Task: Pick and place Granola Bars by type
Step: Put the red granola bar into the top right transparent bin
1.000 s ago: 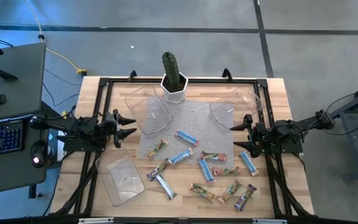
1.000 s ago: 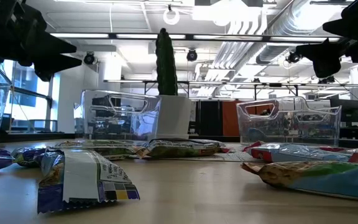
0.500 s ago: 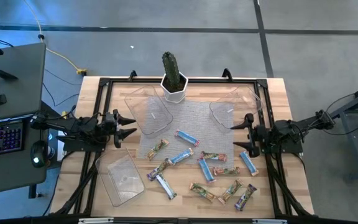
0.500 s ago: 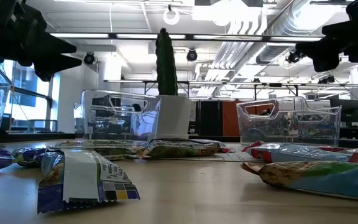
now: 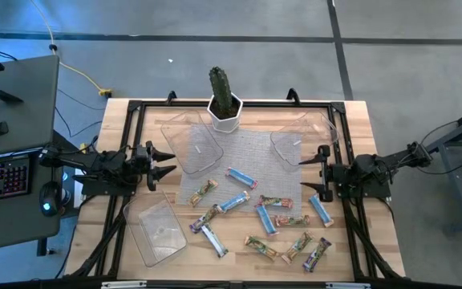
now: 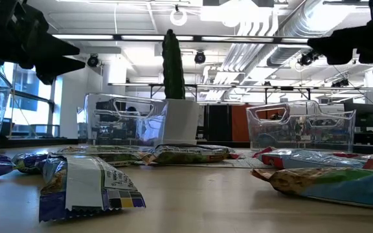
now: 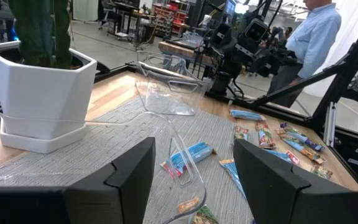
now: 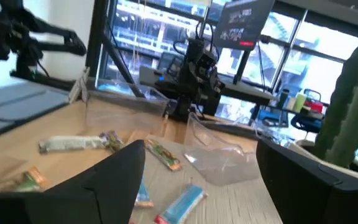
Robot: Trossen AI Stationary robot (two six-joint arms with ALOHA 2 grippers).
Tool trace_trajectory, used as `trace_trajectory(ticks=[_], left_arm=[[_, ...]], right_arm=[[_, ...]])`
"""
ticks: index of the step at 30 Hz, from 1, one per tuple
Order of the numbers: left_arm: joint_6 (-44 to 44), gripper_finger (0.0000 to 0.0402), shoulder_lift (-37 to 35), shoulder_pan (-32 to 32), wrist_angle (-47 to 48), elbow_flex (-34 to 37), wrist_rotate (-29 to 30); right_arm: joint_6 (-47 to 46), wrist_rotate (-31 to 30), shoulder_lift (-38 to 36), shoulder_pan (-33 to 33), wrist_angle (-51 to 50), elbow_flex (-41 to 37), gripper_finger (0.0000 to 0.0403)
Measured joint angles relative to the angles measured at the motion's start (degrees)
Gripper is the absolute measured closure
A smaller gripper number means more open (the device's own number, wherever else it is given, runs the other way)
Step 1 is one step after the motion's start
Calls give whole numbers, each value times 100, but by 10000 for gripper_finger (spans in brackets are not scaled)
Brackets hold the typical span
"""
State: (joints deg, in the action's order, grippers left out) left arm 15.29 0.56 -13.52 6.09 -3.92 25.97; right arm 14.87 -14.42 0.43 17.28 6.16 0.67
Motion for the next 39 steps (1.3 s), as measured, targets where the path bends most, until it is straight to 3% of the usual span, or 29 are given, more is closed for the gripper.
trace_trajectory(ticks=[7, 15, 18, 24, 28, 36, 39], left_arm=[[-9, 188, 0, -2, -17, 0, 39], [-44, 188, 7, 1, -3, 0, -4], [-44, 188, 7, 0, 4, 0, -207], [-134, 188, 8, 0, 13, 0, -761], [-151, 188, 7, 1, 3, 2, -453], [-311, 188, 9, 1, -235, 20, -88], [-384, 188, 7, 1, -518, 20, -73]], right_arm=[[64, 49, -2, 0, 313, 0, 109], [34, -570, 0, -2, 230, -2, 109], [-449, -353, 0, -2, 228, -2, 109], [-1300, 634, 0, -2, 226, -2, 109], [-1636, 1093, -1, 0, 226, -2, 109], [-1615, 1092, -1, 0, 307, -2, 109], [-1604, 592, 0, 0, 623, -2, 109]])
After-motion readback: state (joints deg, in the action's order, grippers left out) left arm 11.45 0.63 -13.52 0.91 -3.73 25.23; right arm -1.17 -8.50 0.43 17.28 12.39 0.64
